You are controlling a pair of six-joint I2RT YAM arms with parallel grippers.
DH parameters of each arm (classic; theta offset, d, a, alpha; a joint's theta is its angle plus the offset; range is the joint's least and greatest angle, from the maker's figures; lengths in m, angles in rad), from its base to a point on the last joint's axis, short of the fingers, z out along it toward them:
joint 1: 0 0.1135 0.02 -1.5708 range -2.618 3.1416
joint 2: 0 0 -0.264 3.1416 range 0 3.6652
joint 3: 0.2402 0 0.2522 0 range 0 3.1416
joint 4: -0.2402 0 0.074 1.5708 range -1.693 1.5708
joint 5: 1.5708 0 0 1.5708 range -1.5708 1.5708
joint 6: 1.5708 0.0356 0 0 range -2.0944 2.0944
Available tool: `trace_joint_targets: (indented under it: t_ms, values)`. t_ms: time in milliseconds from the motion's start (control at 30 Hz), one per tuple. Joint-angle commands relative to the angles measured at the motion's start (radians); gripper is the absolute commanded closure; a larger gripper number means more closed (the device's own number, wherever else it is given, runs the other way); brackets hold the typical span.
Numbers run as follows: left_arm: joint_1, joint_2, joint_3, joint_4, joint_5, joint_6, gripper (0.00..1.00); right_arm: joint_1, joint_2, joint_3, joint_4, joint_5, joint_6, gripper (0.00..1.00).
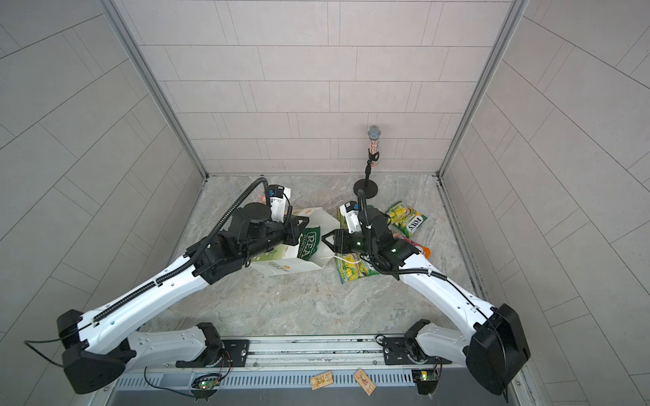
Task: Take the snacks out of the paper bag
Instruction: Pick up the snack from the paper bag.
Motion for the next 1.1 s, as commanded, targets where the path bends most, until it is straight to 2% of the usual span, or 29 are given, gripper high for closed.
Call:
trace_joint_targets:
  t_ms: [0, 233, 500, 700, 900, 1067]
  values:
    - [-0.005, 0.006, 0.0, 0.026, -0.003, -0.009, 1.0, 0.039, 0.049, 0.02, 0.069, 0.067, 0.046, 0.51]
    - [-0.005, 0.014, -0.006, 0.025, -0.017, -0.009, 1.0, 0.099, 0.169, 0.031, 0.078, 0.17, 0.083, 0.56]
    - [-0.004, 0.027, -0.002, 0.025, -0.02, -0.012, 1.0, 0.156, 0.245, 0.121, -0.105, 0.382, 0.067, 0.57]
    - [-0.006, 0.037, -0.003, 0.027, -0.018, -0.021, 1.0, 0.162, 0.3, 0.144, -0.115, 0.388, 0.081, 0.57]
    - [-0.004, 0.041, -0.001, 0.028, -0.029, -0.026, 1.0, 0.172, 0.372, 0.199, -0.184, 0.341, 0.063, 0.6]
    - [-0.005, 0.039, -0.002, 0.025, -0.043, -0.024, 1.0, 0.182, 0.388, 0.17, -0.154, 0.332, 0.092, 0.65]
